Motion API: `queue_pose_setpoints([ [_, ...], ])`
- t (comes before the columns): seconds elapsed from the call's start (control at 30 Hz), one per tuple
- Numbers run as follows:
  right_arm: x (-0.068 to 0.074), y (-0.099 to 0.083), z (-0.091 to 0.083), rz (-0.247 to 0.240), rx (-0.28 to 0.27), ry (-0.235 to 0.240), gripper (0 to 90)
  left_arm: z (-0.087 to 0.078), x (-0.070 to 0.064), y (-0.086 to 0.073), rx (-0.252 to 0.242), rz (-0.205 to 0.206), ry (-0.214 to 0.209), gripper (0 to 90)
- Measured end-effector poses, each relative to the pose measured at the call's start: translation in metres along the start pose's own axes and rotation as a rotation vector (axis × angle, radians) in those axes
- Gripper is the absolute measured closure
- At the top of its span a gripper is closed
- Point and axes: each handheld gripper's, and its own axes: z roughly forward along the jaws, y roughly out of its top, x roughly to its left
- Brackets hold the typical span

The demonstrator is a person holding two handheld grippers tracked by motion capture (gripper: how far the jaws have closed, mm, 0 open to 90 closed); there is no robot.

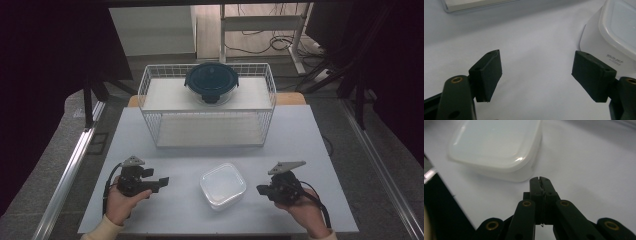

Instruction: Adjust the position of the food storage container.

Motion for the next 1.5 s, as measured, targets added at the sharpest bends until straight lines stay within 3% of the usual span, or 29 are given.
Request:
queue_pose_setpoints([
  [0.17, 0.015, -0.017, 0.008, -0.005, 0.035, 0.033, 89.3, 0.002, -0.001, 0.000, 0.007, 0.005, 0.000, 23.6],
  [0.4, 0.026, -0.012, 0.024, -0.021, 0.058, 0.024, 89.3, 0.002, 0.000, 0.000, 0.005, -0.001, 0.000, 23.7],
  [1.07, 0.023, 0.000, 0.040, 0.014, 0.055, -0.014, 89.4, 0.002, 0.001, -0.001, 0.007, -0.002, -0.001, 23.8],
  [1.5, 0.014, 0.017, 0.055, 0.045, 0.041, -0.038, 89.5, 0.002, 0.003, -0.001, 0.002, -0.013, -0.005, 23.8],
])
